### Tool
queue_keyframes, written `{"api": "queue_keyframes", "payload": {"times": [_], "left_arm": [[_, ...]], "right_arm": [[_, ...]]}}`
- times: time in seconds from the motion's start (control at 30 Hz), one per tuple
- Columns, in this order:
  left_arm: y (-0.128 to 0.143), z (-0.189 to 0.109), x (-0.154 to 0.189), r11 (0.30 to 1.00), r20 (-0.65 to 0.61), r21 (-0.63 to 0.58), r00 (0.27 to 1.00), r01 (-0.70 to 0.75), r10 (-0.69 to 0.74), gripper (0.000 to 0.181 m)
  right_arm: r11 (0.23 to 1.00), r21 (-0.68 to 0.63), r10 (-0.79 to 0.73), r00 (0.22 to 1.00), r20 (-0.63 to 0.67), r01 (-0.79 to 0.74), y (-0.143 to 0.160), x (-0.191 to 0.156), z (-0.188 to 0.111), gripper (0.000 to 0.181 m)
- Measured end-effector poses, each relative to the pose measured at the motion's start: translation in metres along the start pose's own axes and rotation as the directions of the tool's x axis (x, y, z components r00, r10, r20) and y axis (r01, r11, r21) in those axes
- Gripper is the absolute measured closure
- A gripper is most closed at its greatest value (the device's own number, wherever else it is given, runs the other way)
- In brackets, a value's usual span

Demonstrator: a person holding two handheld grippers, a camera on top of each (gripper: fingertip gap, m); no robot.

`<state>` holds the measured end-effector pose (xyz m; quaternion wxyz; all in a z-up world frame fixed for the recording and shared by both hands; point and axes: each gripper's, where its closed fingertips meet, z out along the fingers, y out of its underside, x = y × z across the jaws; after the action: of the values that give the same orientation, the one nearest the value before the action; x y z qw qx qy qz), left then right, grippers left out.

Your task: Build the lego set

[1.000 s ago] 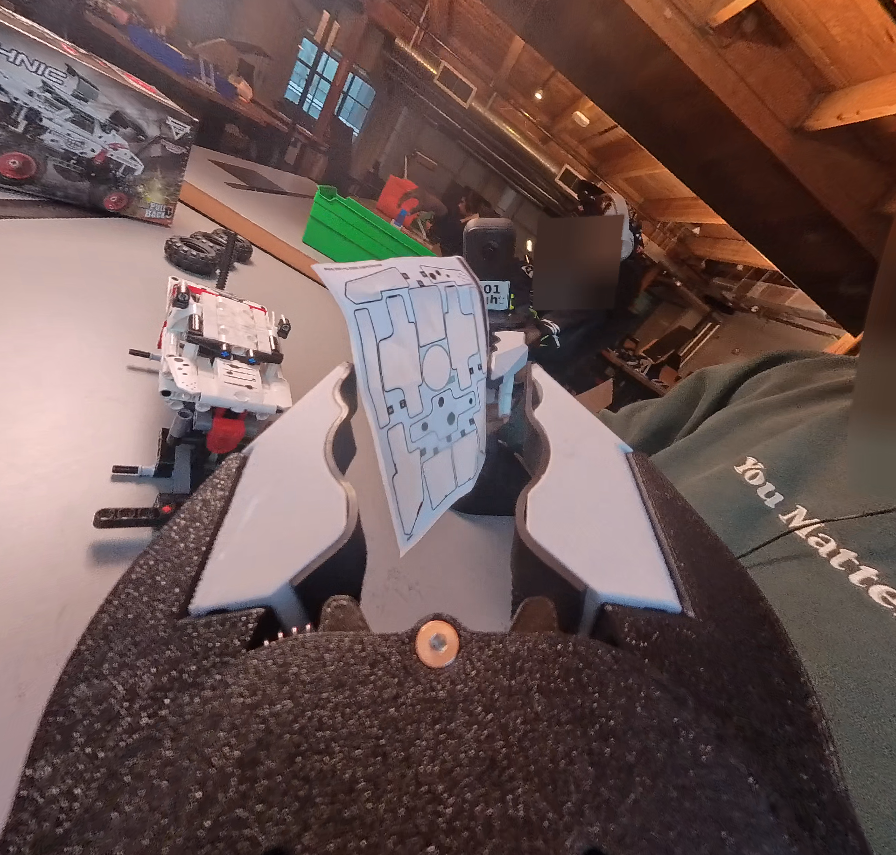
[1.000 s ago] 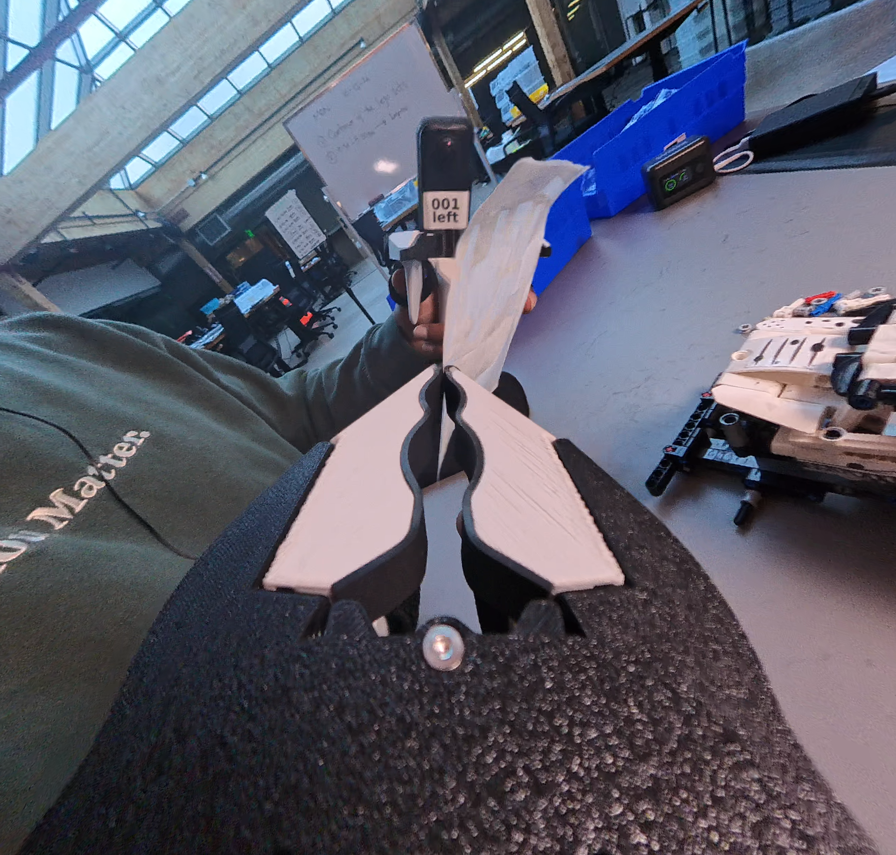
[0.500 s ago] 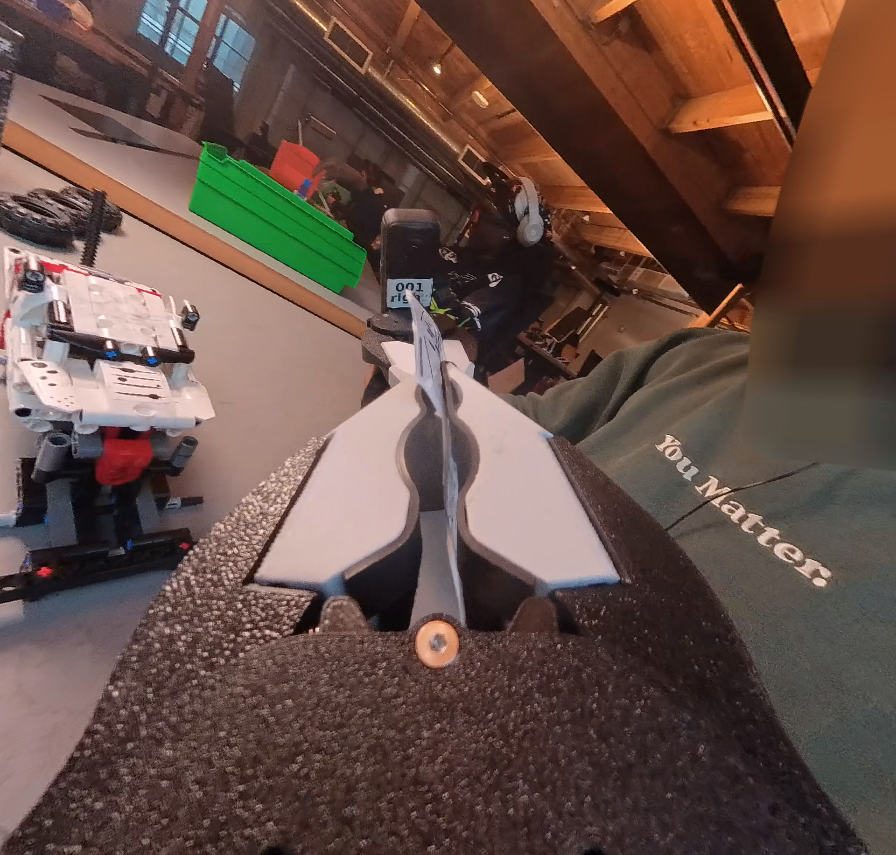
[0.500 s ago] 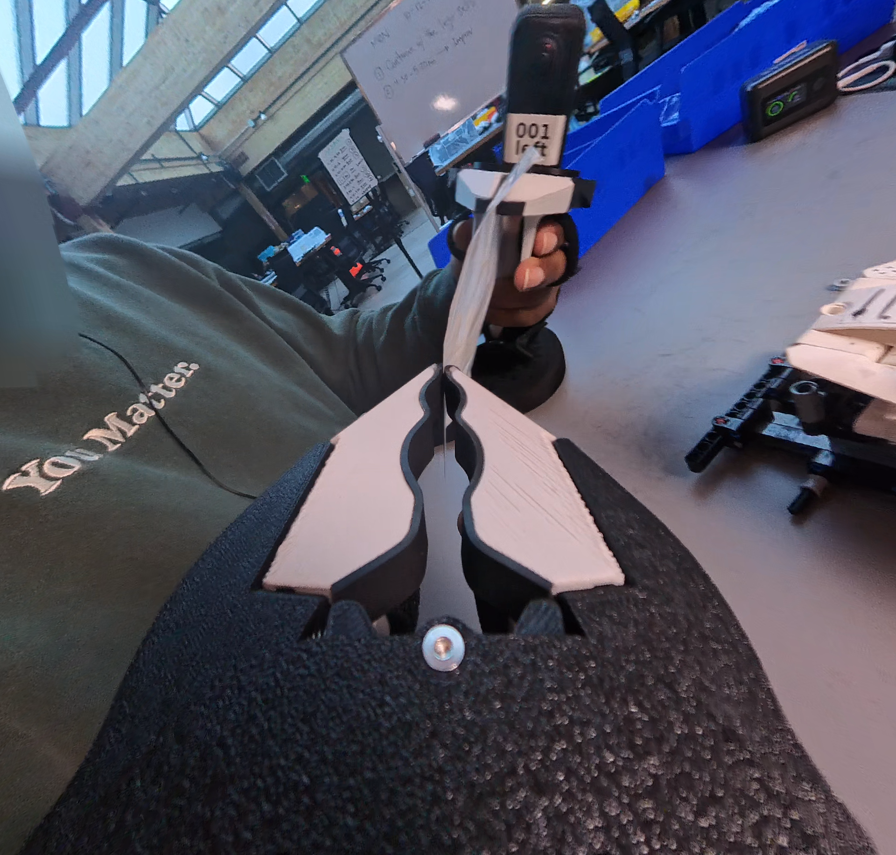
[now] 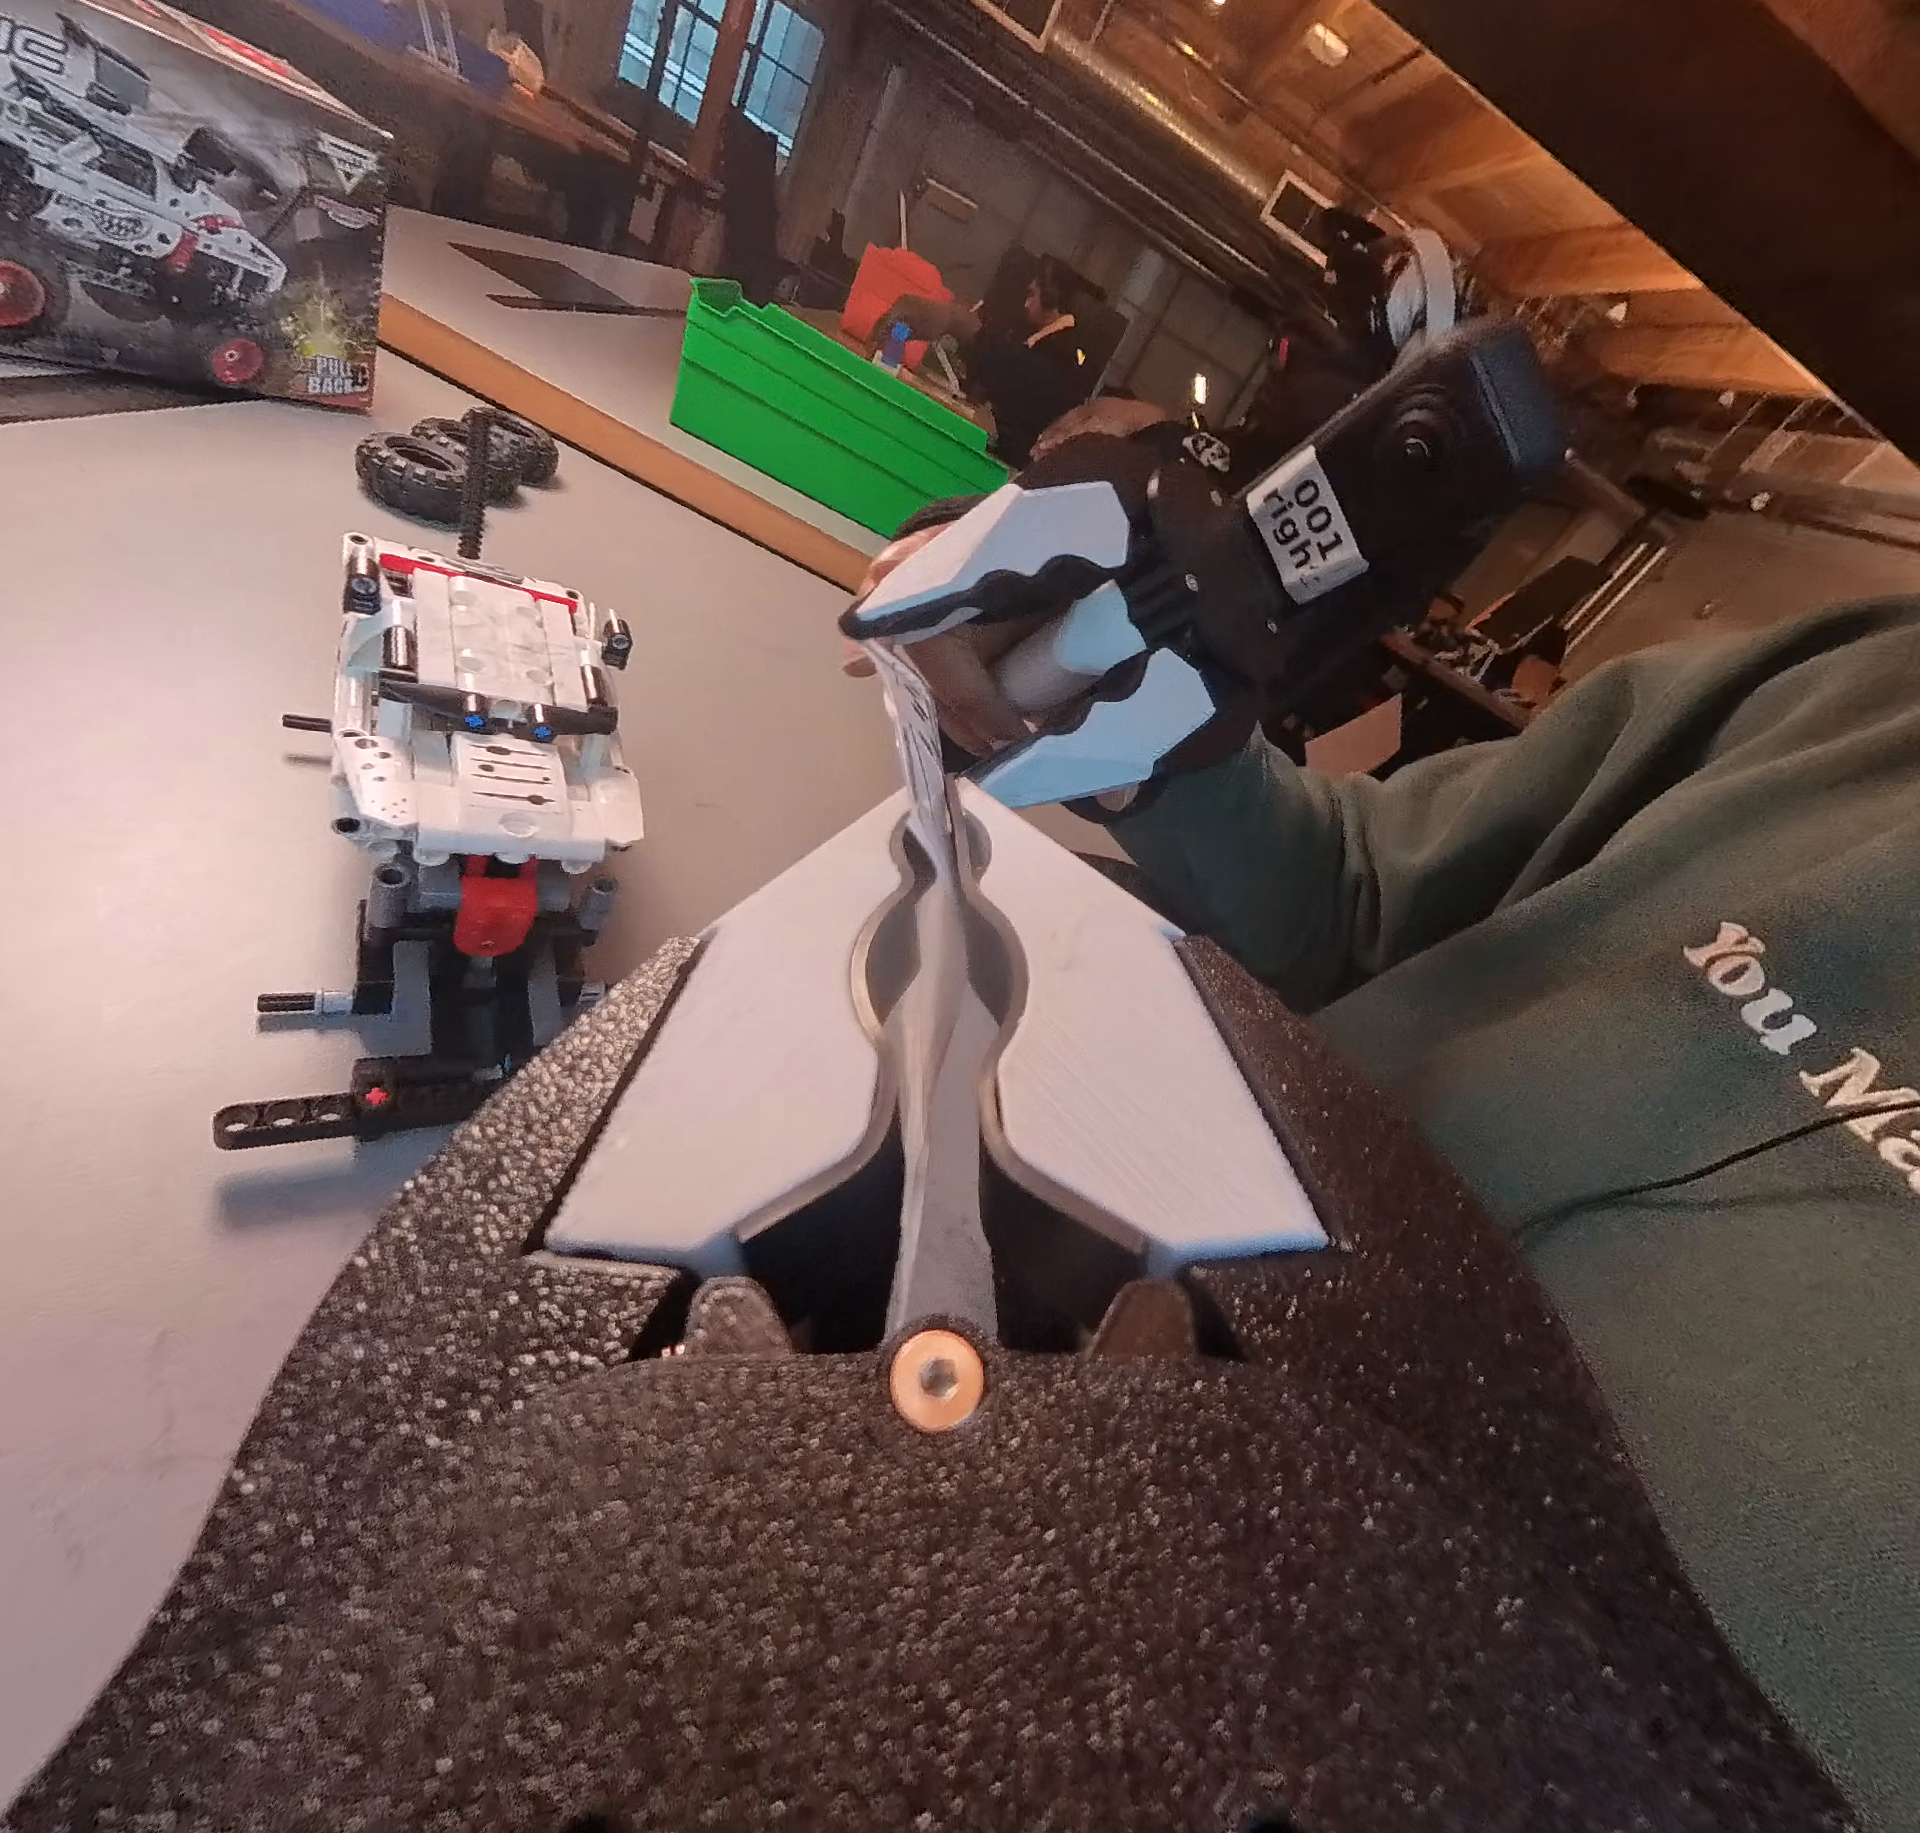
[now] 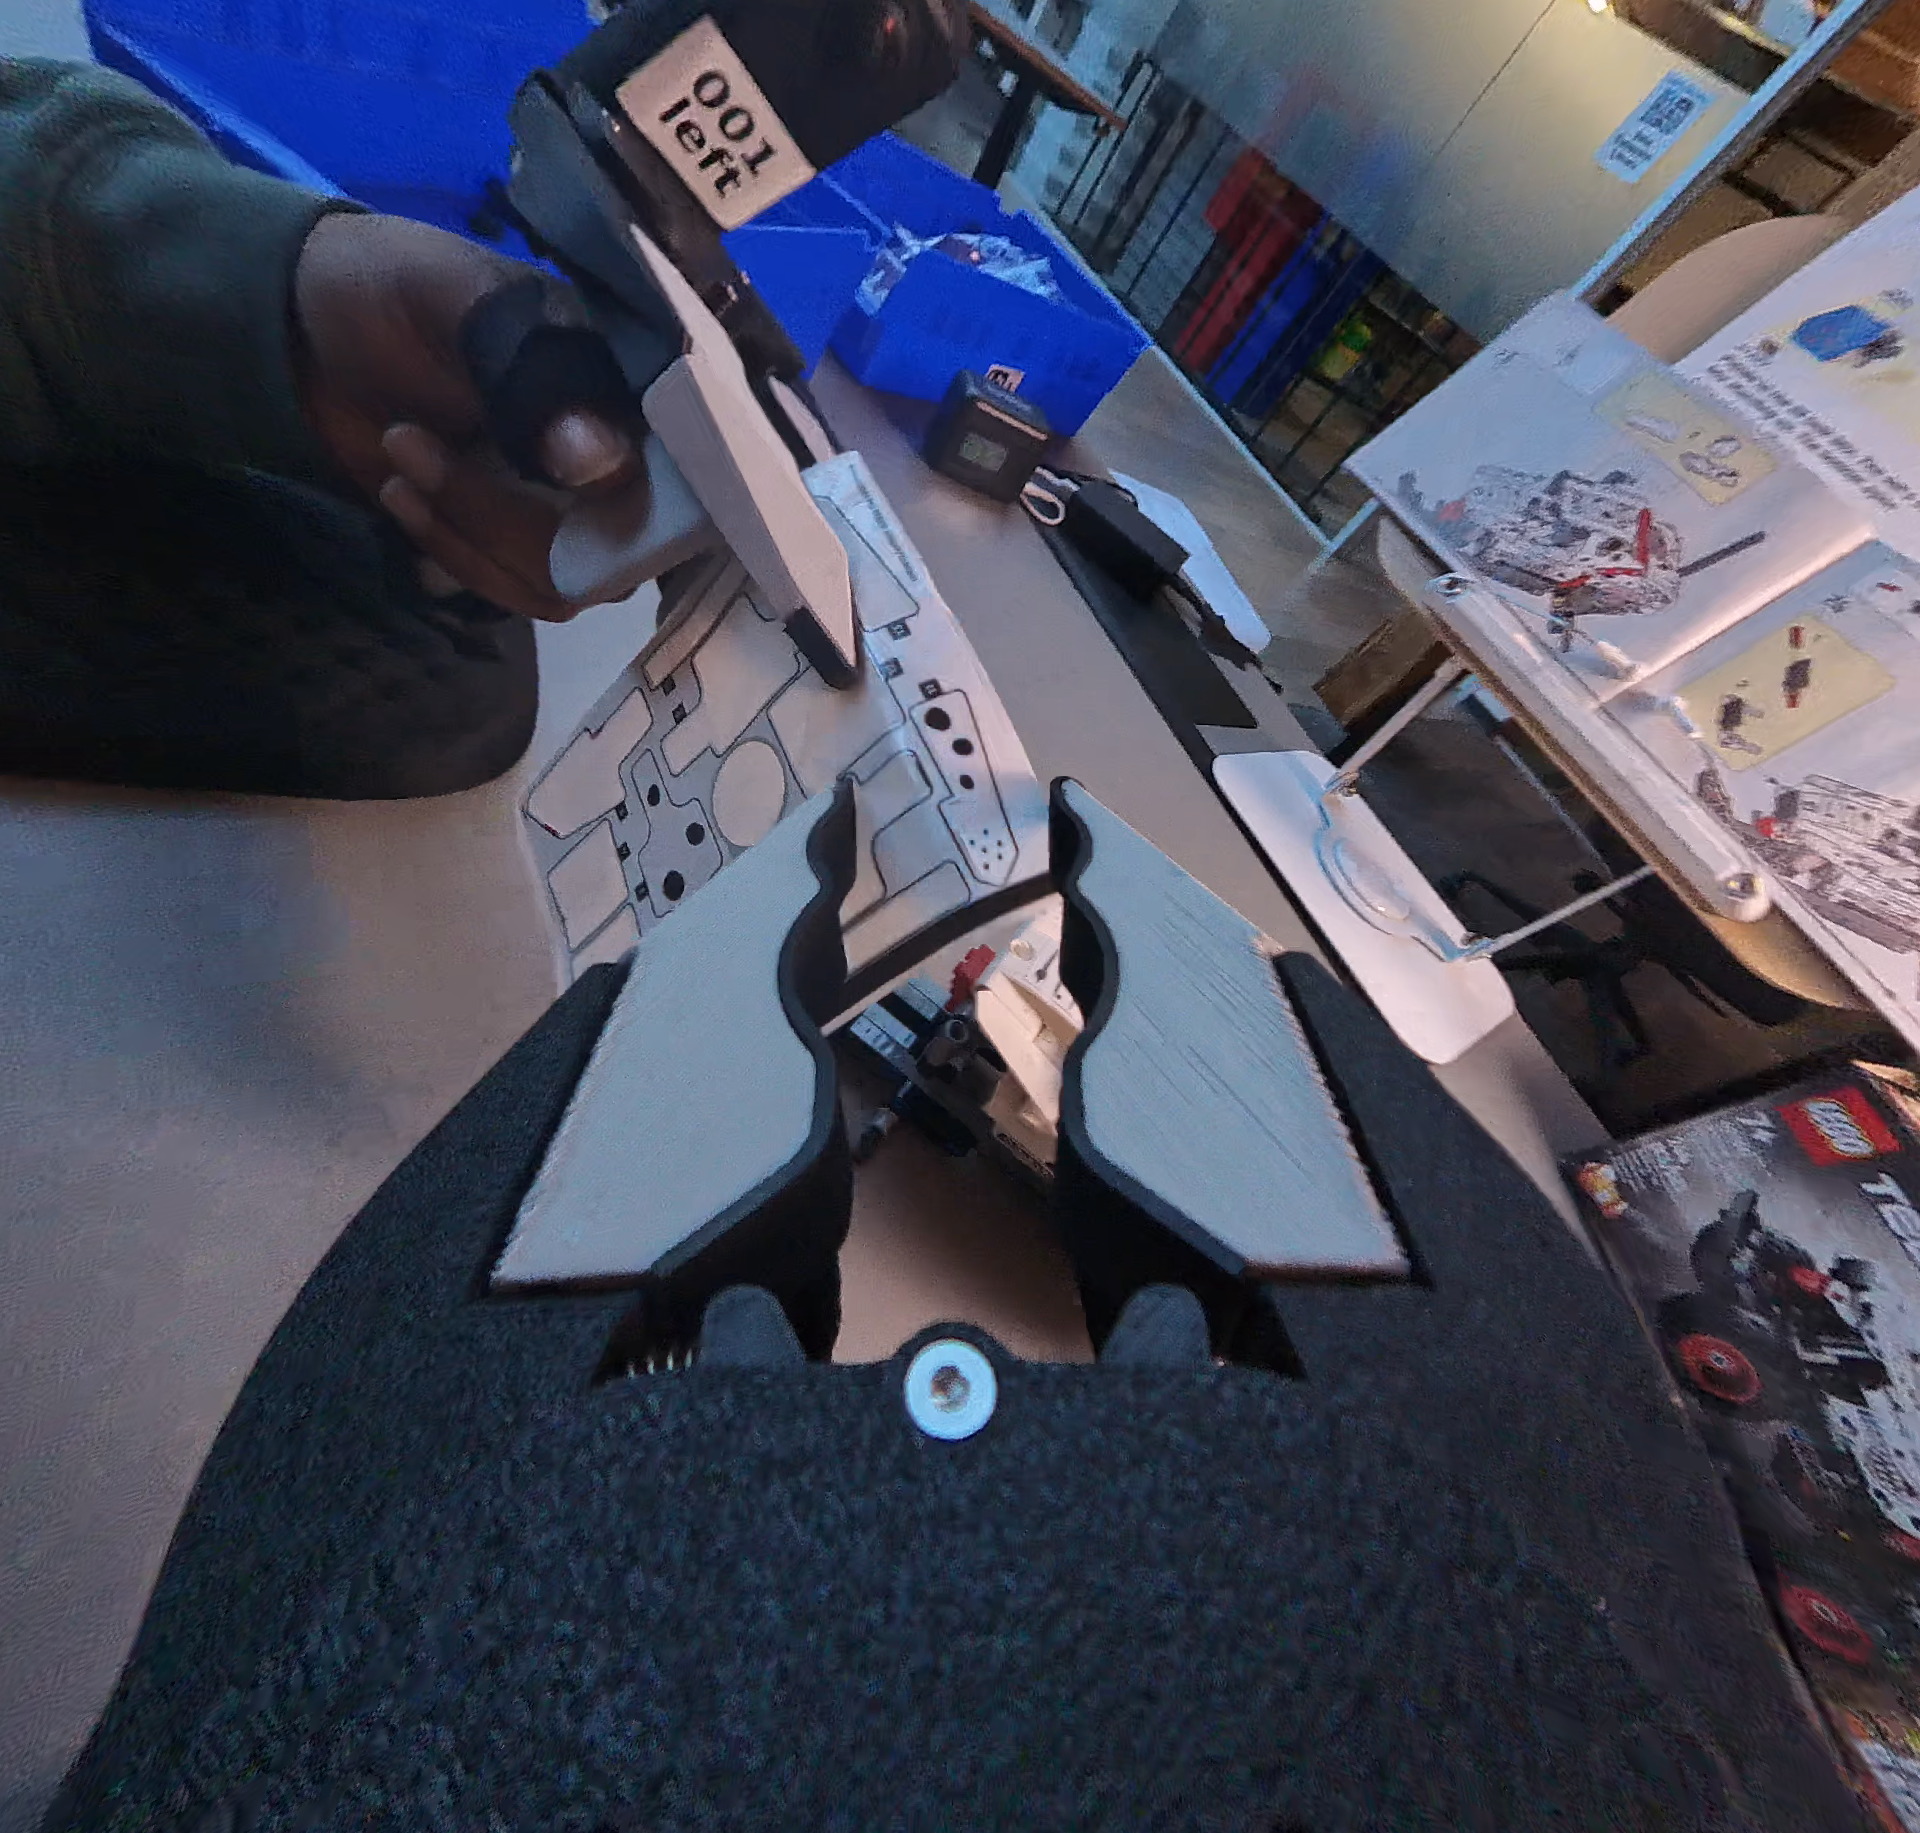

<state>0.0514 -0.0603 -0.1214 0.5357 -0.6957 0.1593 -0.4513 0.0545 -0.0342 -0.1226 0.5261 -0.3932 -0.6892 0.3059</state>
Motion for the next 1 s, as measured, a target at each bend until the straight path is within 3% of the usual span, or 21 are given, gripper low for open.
{"api": "queue_keyframes", "payload": {"times": [0.1, 0.33, 0.43, 0.67, 1.0], "left_arm": [[0.004, 0.0, 0.008, 0.998, -0.017, -0.019, 0.998, -0.06, 0.06, 0.181], [0.005, 0.0, 0.012, 0.989, -0.023, -0.018, 0.989, -0.144, 0.144, 0.177], [0.005, 0.003, 0.015, 0.981, -0.016, -0.034, 0.982, -0.189, 0.188, 0.165], [0.006, 0.005, 0.013, 0.954, 0.042, -0.061, 0.954, -0.293, 0.296, 0.18], [0.016, 0.007, 0.0, 0.938, 0.11, -0.145, 0.937, -0.314, 0.33, 0.181]], "right_arm": [[1.0, 0.018, 0.023, 0.993, 0.119, -0.025, 0.002, -0.018, 0.008, 0.16], [0.989, 0.097, 0.094, 0.982, 0.164, -0.111, -0.005, -0.024, 0.001, 0.173], [0.987, 0.111, 0.096, 0.978, 0.188, -0.118, -0.008, -0.029, 0.001, 0.174], [0.981, 0.137, 0.103, 0.97, 0.219, -0.135, -0.011, -0.035, 0.0, 0.175], [0.993, 0.084, 0.069, 0.988, 0.136, -0.081, 0.003, -0.023, 0.002, 0.168]]}}
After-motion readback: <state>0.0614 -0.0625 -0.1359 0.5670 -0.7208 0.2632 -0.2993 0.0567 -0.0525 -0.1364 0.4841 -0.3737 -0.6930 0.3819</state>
